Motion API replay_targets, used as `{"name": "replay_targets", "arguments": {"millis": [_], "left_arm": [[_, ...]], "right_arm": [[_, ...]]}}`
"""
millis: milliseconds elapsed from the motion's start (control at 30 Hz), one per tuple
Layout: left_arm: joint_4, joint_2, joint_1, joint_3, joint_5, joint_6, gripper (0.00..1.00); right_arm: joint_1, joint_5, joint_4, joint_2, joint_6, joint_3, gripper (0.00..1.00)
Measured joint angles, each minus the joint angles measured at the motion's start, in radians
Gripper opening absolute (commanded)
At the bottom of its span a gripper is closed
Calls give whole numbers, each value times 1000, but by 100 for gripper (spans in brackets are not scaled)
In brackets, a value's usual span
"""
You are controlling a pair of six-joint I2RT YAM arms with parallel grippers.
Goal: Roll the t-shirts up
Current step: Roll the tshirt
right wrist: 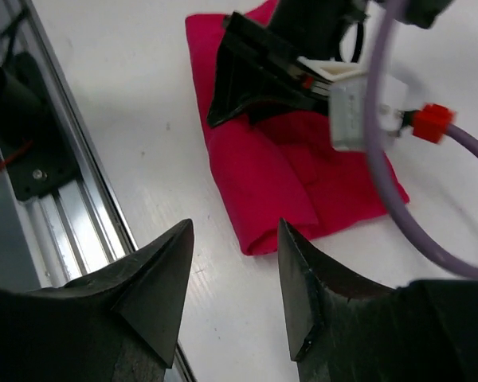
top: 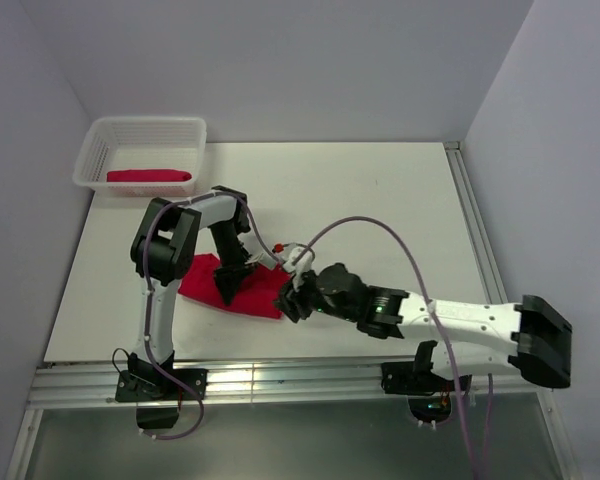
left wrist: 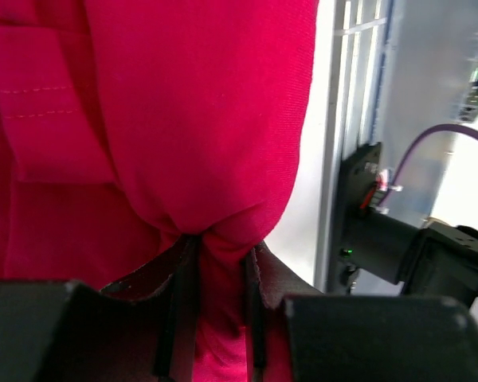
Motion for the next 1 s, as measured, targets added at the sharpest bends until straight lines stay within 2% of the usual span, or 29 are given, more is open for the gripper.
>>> {"name": "replay_targets", "arguments": {"millis": [100,133,367,700,1000], "left_arm": [[-15,10,0,-9,8,0,0],[-18,11,0,-11,10,0,0],[-22,14,0,-20,16,2,0],[-29,14,-2,-47,19,5,0],[-29,14,-2,-48,19,7,0]], "right_arm": [[81,71,-52,174,-48,132,60],[100,90,-62,227,-66,176,64],[203,203,-177,530,-196,432,68],[227,269,-283,676,-330,523,75],[244,275,-325,761,-380,625,76]]}}
